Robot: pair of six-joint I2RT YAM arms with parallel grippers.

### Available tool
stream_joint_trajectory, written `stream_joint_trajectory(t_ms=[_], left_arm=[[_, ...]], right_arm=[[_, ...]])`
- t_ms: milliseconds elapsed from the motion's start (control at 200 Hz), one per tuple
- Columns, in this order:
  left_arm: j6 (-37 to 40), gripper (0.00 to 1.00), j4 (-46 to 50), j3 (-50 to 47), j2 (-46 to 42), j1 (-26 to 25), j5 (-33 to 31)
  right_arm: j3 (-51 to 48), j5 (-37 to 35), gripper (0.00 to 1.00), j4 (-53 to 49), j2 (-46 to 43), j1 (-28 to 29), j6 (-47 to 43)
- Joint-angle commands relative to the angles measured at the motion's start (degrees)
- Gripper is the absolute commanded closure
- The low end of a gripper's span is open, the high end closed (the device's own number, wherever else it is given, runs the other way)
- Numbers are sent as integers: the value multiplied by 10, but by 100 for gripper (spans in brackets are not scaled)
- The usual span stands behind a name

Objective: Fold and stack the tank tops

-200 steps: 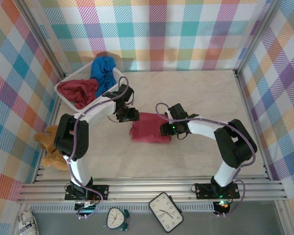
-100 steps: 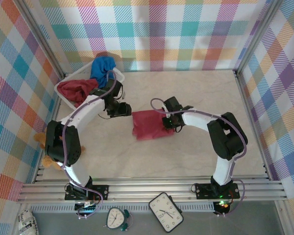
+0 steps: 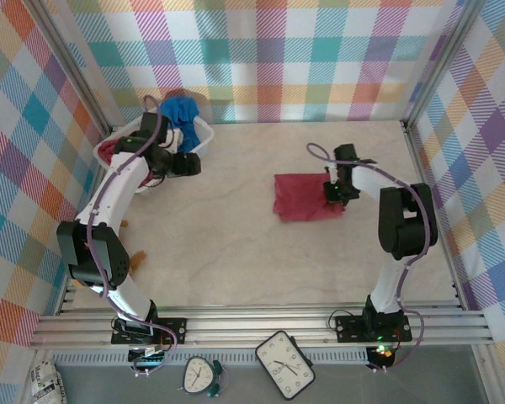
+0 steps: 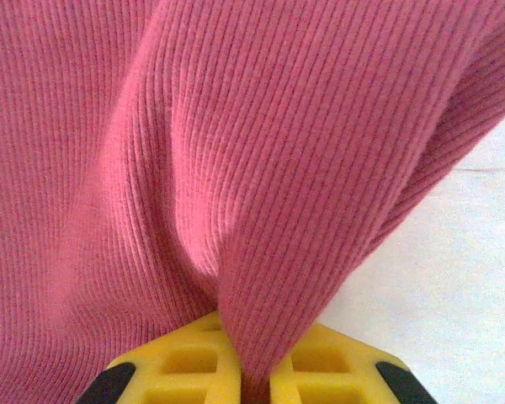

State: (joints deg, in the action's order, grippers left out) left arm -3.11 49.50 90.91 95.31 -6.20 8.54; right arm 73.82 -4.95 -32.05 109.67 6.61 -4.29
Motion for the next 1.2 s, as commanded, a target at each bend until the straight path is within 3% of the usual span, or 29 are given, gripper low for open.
stream_joint_trajectory(t_ms=[0,270,435,645,865,1195], left_arm=[[39,17,24,37,15,51,30],[36,15,-11,98,113,156,54],[1,16,-28,151,172,190,45],[-25,16,-30,220,240,205,14],[-23,16,-1,288,292,205,12],[-36,20,21,320,336,205,23]], right_arm=[[0,-17,88,-15,1,-44,-69],[52,-51,86,9,23,-138,-129],[96,-77,86,29,72,-172,-161],[147,-128,85,26,116,-209,-170],[162,-128,82,47,127,-226,-194],[206,-228,75,56,147,-235,-203]])
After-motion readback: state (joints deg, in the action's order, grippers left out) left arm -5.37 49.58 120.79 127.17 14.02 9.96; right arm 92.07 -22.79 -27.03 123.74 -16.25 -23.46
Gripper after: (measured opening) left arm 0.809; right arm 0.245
